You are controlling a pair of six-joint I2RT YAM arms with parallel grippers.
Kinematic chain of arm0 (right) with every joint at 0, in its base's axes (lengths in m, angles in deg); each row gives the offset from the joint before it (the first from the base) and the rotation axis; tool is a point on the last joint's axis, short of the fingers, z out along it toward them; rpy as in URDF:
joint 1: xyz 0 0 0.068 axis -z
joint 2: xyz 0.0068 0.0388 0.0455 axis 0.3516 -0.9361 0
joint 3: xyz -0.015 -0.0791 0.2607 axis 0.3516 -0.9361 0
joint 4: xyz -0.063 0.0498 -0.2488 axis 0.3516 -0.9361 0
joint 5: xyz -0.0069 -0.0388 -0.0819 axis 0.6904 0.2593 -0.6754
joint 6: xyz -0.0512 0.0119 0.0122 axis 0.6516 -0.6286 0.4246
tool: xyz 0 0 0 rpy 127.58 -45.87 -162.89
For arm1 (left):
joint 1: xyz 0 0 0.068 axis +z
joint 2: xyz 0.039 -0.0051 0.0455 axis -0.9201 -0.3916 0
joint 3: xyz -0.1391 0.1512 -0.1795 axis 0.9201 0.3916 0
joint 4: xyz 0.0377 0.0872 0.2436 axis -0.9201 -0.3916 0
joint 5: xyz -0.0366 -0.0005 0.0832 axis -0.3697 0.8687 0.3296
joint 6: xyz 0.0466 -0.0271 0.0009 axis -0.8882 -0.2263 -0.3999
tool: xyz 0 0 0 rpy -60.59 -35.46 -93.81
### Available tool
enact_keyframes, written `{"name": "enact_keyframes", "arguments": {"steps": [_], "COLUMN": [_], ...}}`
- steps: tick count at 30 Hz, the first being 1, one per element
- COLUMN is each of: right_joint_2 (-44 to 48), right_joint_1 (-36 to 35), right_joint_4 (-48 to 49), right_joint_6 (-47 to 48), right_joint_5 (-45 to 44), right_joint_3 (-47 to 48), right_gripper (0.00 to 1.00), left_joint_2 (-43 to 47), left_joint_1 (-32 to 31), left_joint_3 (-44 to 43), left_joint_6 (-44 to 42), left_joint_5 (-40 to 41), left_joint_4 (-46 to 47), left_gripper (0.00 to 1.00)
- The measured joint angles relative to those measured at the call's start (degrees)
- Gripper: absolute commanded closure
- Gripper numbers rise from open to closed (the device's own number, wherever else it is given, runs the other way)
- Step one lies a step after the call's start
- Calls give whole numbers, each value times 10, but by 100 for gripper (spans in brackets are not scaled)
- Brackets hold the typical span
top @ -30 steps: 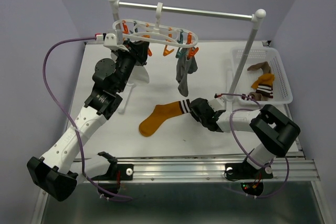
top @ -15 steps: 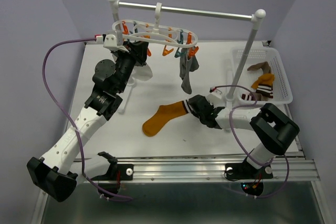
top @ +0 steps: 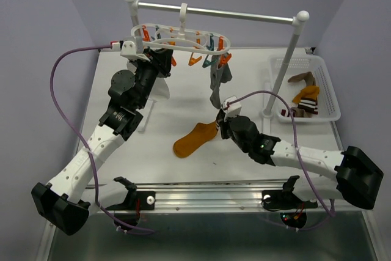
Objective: Clip the socks to the hanger
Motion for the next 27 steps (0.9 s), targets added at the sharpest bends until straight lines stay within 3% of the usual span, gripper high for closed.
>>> {"name": "enact_keyframes", "arguments": {"steps": [9, 13, 27], "right_joint_2": [36, 32, -55], "right_joint_1": [-34, -35, -35], "right_joint_4": [54, 52, 48], "right_joint_6": [141, 172, 233], "right_joint_5": [169, 211, 157], "right_joint_3": [3, 50, 276], "right_gripper": [99, 99, 99], "left_joint_2": [5, 13, 17], "left_joint_1": [0, 0, 0], "left_joint_3": [1, 1, -2], "left_joint_6": [14, 19, 37], "left_joint_5": [-2, -3, -19], "left_joint_4": [-2, -3, -14], "left_gripper": [100, 100, 100]}}
